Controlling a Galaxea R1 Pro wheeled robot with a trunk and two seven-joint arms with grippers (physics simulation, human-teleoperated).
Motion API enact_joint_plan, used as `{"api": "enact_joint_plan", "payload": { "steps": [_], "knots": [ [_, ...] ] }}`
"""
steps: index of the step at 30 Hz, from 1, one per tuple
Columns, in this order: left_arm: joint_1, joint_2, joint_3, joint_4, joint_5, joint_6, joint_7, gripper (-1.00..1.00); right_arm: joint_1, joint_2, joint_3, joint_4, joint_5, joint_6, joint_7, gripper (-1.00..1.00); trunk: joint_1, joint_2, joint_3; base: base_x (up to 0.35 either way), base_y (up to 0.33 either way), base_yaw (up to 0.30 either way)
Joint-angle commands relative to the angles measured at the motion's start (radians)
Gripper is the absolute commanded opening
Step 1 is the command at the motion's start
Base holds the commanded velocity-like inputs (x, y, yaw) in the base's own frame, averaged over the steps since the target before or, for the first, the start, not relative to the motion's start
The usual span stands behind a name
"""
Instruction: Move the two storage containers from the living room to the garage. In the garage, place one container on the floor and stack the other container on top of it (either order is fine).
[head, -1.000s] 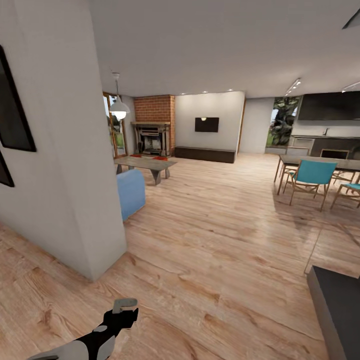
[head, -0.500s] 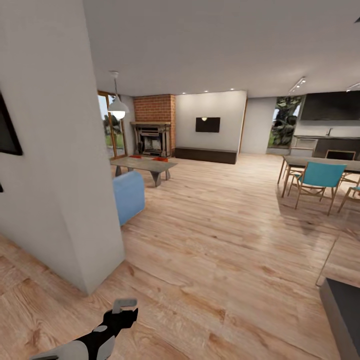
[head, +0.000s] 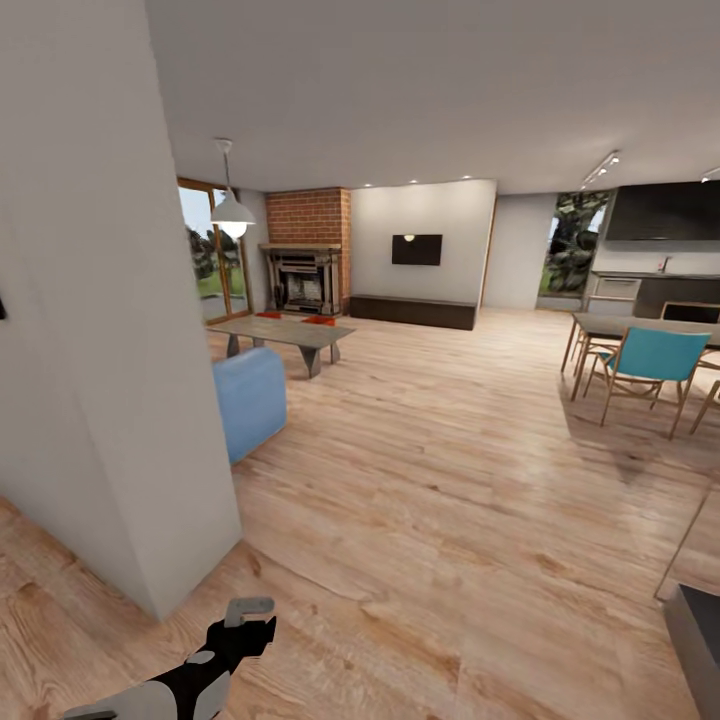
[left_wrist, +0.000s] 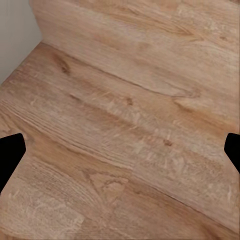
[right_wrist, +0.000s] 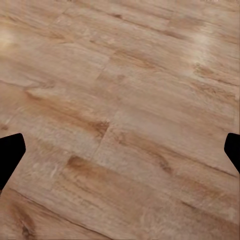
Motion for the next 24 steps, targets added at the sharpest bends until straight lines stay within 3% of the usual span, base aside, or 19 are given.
{"api": "enact_joint_plan", "payload": {
  "steps": [1, 15, 24],
  "knots": [
    [-0.002, 0.0, 0.009, 0.004, -0.01, -0.007, 0.0, 1.0, 0.0, 0.0, 0.0, -0.001, 0.003, -0.001, -0.004, 1.0, 0.001, 0.0, -0.001, 0.326, 0.0, 0.0],
    [-0.002, -0.001, 0.009, 0.005, -0.01, -0.007, 0.0, 1.0, 0.0, 0.0, 0.0, 0.0, 0.003, -0.001, -0.004, 1.0, 0.001, 0.0, -0.001, 0.326, -0.005, 0.0],
    [-0.002, -0.002, 0.009, 0.005, -0.01, -0.007, 0.0, 1.0, 0.0, 0.0, 0.0, 0.0, 0.003, -0.001, -0.005, 1.0, 0.001, 0.0, -0.001, 0.326, -0.128, 0.0]
  ]
}}
